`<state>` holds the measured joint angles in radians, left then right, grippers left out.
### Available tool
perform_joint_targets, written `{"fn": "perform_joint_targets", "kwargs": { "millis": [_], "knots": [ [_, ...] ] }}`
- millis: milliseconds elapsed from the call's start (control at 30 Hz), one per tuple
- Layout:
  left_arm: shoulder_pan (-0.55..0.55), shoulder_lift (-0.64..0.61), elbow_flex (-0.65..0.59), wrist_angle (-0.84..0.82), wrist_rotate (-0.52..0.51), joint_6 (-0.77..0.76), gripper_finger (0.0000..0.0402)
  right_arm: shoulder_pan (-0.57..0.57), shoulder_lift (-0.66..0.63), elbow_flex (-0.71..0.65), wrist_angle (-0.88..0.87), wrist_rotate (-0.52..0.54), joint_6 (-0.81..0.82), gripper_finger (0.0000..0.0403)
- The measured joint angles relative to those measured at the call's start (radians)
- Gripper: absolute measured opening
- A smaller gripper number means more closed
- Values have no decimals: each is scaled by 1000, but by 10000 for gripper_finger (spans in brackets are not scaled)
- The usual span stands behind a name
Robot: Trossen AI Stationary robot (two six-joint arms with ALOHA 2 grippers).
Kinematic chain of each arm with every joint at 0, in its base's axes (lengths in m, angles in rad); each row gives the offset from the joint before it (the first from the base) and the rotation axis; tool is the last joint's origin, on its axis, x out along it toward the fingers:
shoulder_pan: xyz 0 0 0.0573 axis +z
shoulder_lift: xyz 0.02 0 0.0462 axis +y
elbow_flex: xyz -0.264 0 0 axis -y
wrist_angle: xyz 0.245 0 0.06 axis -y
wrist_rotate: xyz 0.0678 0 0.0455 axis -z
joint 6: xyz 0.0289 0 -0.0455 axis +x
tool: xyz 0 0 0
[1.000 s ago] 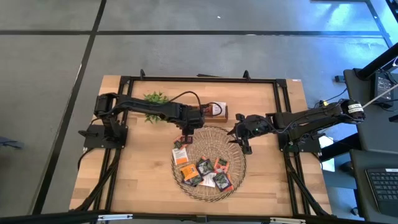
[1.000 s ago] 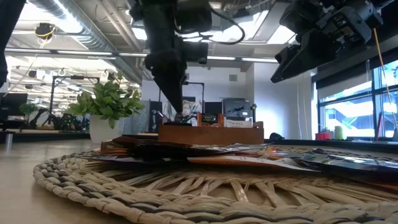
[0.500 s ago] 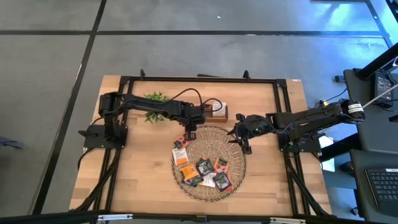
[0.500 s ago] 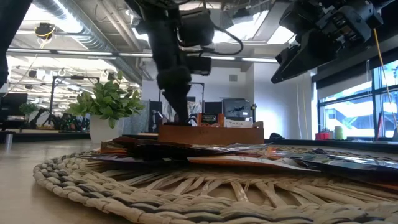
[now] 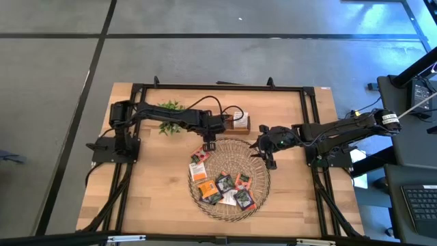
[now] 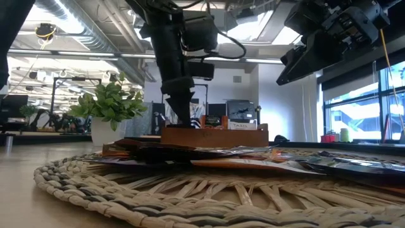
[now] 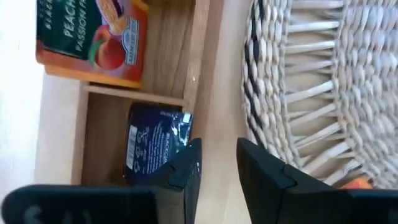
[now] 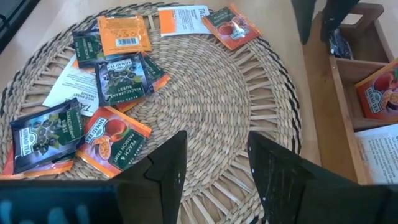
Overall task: Pick & Place Tea
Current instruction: Adjust the black and white tea bag in the wooden organizer
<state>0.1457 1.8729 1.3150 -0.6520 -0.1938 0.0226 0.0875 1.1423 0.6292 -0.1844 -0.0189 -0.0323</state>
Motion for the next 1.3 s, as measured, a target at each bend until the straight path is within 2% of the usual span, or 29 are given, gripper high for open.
{"fn": "perform_joint_targets", "kwargs": {
  "millis": [67, 267, 433, 533, 733, 800, 1000, 1300],
  "knots": [
    [4, 0, 0, -2, -26, -1, 98, 0, 0, 0, 1, 0, -1, 171],
    [9, 0, 0, 3, -188, -1, 98, 0, 0, 0, 0, 0, -2, 171],
    [9, 0, 0, 6, -262, -2, 98, 0, 0, 0, 0, 0, -2, 171],
    [9, 0, 0, 6, -230, 9, 98, 0, 0, 0, 0, 0, -3, 171],
    [9, 0, 0, 5, 32, 40, 98, 0, 0, 0, 0, 0, -3, 171],
    [8, 0, 0, 6, 72, 30, 98, 0, 0, 0, 0, 0, -3, 171],
    [24, 0, 0, 5, 12, 16, 98, 0, 0, 0, 0, 0, -6, 171],
    [54, 0, 0, 5, 29, -9, 98, 0, 0, 0, 0, 0, -3, 171]
  ]
}}
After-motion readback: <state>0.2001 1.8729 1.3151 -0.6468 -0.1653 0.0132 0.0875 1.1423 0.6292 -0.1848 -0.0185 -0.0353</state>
